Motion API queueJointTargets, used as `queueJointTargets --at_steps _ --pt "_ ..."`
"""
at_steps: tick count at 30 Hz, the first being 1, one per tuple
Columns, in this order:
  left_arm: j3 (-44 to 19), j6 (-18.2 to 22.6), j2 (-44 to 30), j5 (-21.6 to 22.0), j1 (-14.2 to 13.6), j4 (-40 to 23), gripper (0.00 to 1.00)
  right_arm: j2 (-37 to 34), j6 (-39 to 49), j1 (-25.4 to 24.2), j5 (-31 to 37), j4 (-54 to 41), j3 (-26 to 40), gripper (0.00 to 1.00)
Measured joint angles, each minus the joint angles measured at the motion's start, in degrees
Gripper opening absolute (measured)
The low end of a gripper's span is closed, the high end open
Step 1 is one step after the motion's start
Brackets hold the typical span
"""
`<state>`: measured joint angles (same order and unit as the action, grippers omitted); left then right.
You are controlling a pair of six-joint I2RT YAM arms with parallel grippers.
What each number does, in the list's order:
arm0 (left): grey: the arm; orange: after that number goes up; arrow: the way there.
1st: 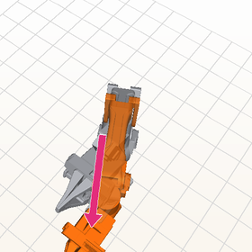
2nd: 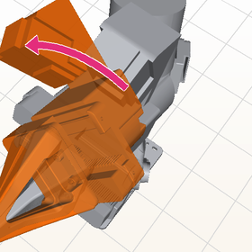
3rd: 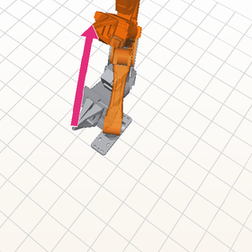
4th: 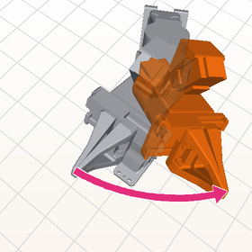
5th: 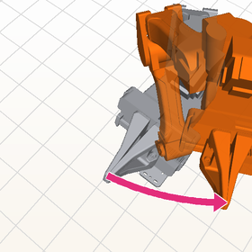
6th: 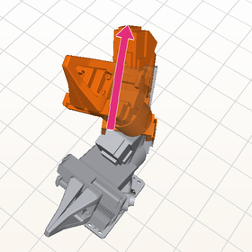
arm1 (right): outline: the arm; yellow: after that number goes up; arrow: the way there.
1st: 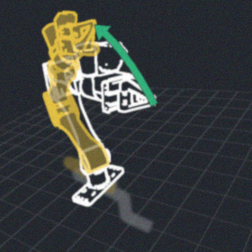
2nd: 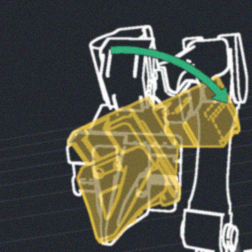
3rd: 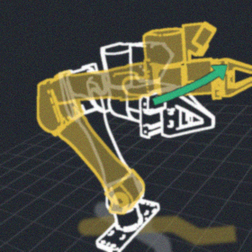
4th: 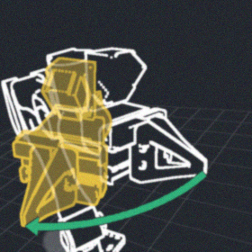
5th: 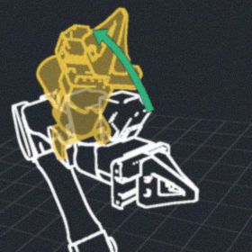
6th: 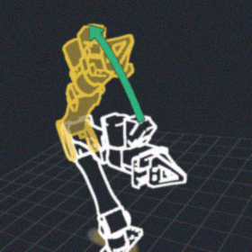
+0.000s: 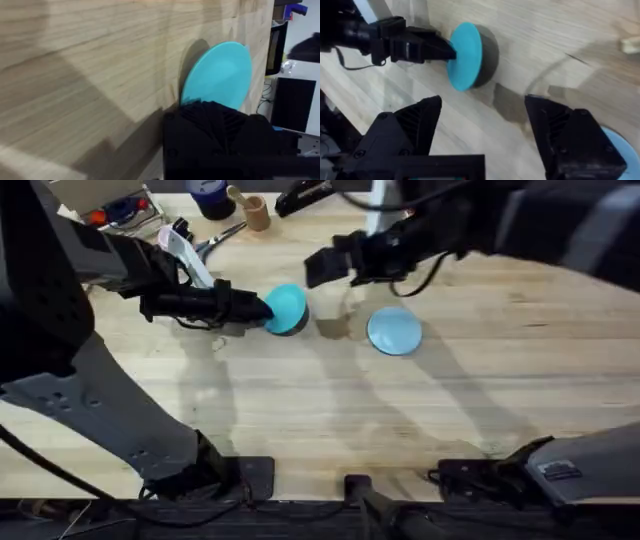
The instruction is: Pick up the plates from the table one by one and place each into a slot on the dish rack.
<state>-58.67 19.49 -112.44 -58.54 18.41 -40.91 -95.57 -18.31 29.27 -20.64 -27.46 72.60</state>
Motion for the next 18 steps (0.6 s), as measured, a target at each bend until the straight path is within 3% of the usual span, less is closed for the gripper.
queueJointTargets --at_steps 18 --pt "-0.02 -0.02 0.0 0.02 0.0 0.0 0.041 -14.32 -11.57 6.04 -0.02 17.39 0.0 0.996"
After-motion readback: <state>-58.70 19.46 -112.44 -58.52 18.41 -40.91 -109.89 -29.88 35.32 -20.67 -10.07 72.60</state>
